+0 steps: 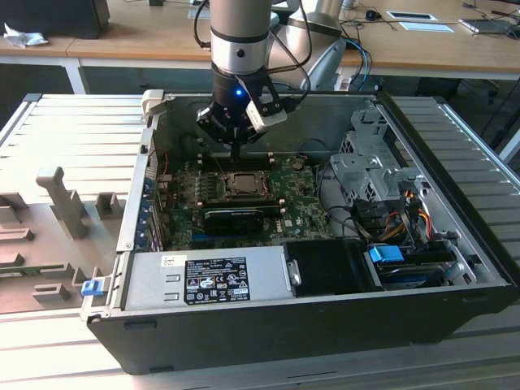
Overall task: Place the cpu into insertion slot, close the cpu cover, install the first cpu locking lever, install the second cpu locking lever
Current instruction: 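Install the first cpu locking lever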
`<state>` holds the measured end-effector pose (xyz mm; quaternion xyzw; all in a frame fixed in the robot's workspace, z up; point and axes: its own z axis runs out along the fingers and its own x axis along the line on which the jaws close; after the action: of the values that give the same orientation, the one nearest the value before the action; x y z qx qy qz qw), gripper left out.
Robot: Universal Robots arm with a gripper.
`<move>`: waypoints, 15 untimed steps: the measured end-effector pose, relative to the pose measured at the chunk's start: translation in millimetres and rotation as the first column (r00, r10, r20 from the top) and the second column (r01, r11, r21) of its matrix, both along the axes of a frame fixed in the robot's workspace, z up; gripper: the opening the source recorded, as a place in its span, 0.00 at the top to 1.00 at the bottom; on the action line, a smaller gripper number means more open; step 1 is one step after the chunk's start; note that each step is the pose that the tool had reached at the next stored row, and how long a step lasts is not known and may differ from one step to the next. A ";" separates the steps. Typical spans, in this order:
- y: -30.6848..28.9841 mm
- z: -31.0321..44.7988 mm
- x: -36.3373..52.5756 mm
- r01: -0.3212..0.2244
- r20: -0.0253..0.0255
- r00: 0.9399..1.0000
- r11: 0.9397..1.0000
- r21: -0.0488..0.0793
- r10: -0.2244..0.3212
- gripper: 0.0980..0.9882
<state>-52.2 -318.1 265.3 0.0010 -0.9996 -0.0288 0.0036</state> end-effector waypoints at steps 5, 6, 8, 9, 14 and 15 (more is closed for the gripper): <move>-0.1 0.0 -5.0 -0.071 0.000 0.997 0.997 0.000 0.071 0.99; -0.1 0.0 -7.4 -0.072 0.000 0.997 0.997 0.000 0.072 0.99; -0.1 0.0 -10.0 -0.072 0.000 0.997 0.997 0.000 0.072 0.99; -0.2 0.0 -11.0 -0.072 0.000 0.997 0.997 0.000 0.072 0.99; -0.2 -1.2 -30.5 -0.079 0.001 0.997 0.997 0.001 0.079 0.99; -0.1 -2.0 -35.6 -0.078 0.001 0.997 0.997 0.001 0.078 0.99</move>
<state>-87.8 -318.3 263.4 0.0402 -0.9988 -0.0291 0.0040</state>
